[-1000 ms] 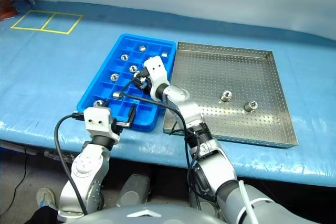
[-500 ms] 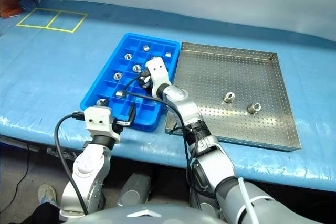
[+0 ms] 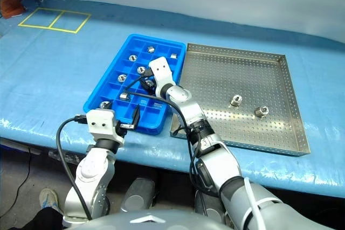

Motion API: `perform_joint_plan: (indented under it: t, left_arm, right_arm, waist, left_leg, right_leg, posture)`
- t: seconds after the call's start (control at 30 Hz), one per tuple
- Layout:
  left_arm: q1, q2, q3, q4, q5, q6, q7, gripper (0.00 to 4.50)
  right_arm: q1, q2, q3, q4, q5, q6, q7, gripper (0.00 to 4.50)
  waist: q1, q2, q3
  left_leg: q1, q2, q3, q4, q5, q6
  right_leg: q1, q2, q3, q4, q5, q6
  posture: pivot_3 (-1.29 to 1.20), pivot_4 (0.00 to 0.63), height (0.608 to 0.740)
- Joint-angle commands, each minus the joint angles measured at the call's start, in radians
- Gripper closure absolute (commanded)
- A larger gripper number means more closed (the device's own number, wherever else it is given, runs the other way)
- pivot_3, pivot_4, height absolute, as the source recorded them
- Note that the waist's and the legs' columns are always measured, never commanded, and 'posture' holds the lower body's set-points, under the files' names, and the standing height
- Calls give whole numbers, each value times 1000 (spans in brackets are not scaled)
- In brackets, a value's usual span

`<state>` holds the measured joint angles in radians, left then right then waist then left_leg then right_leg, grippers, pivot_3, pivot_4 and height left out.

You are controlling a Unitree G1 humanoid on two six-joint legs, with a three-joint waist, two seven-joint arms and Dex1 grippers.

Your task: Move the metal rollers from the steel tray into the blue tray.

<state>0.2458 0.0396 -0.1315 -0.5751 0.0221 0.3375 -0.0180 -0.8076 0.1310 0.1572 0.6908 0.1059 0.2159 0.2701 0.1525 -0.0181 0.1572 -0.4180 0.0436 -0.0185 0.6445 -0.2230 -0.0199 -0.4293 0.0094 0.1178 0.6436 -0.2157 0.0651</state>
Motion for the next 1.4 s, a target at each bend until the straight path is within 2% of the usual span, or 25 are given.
perform_joint_plan:
  t: [0.03,0.2,0.33,0.47,0.53,0.6,0.7,0.87,1.03,1.23,1.4]
  left_arm:
    - [-31,-5,-9,-16,-4,-18,-8,0]
    - [-99,-1,-11,17,-29,-19,-47,0]
    - [-164,10,-28,72,-54,-20,-102,0]
    - [-224,11,-44,129,-69,-30,-144,0]
    - [-245,9,-48,152,-75,-36,-157,0]
    - [-270,12,-61,174,-79,-40,-177,0]
    - [-298,12,-73,198,-83,-48,-196,0]
    - [-310,15,-74,214,-81,-57,-206,0]
    - [-312,13,-81,218,-79,-63,-209,0]
    - [-302,4,-91,220,-77,-71,-205,0]
    - [-294,-2,-101,224,-74,-71,-200,0]
  right_arm:
    - [-27,60,-35,-52,28,-55,-4,82]
    - [89,-18,-61,-253,47,-46,7,82]
    - [238,-120,-86,-490,34,55,-5,82]
    - [351,-205,-121,-653,2,205,-79,82]
    - [384,-201,-126,-730,43,231,-64,82]
    - [404,-228,-91,-787,-15,263,-86,82]
    - [418,-234,-122,-826,-44,340,-154,82]
    - [420,-228,-168,-828,-55,464,-229,82]
    - [411,-221,-157,-830,-122,480,-317,82]
    - [398,-203,-172,-816,-123,508,-338,82]
    - [358,-143,-247,-786,-48,555,-335,82]
  waist:
    - [0,0,0]
    - [-4,0,0]
    - [-6,0,0]
    - [-39,0,0]
    - [-69,1,0]
    - [-104,1,0]
    - [-138,1,0]
    - [-157,1,0]
    - [-167,1,0]
    - [-167,1,0]
    - [-167,1,0]
  left_leg:
    - [0,0,0,0,0,0]
    - [-2,0,0,0,0,0]
    - [-2,-1,-1,0,-1,-1]
    - [-3,-1,0,2,-1,-1]
    - [-3,0,0,2,-1,-1]
    - [-1,1,1,2,-1,-1]
    - [0,1,1,2,-1,-1]
    - [0,0,1,3,-1,-1]
    - [0,0,1,3,-1,-1]
    - [0,0,1,3,-1,-1]
    - [0,0,1,3,-1,-1]
  right_leg:
    - [0,0,0,0,0,0]
    - [-1,0,0,-1,0,0]
    - [0,0,0,-2,0,0]
    - [-1,-1,1,-1,0,0]
    - [-1,0,1,0,0,0]
    - [-1,1,2,0,0,0]
    - [0,1,2,1,0,0]
    - [1,0,2,1,1,1]
    - [1,0,2,1,1,2]
    - [1,0,2,1,1,2]
    - [1,0,2,1,1,2]
  posture:
    - [422,150,740]
    - [343,150,740]
    - [250,150,740]
    - [165,150,740]
    - [128,150,740]
    - [108,150,740]
    - [91,150,740]
    - [76,150,740]
    - [81,150,740]
    - [88,150,740]
    - [99,150,740]
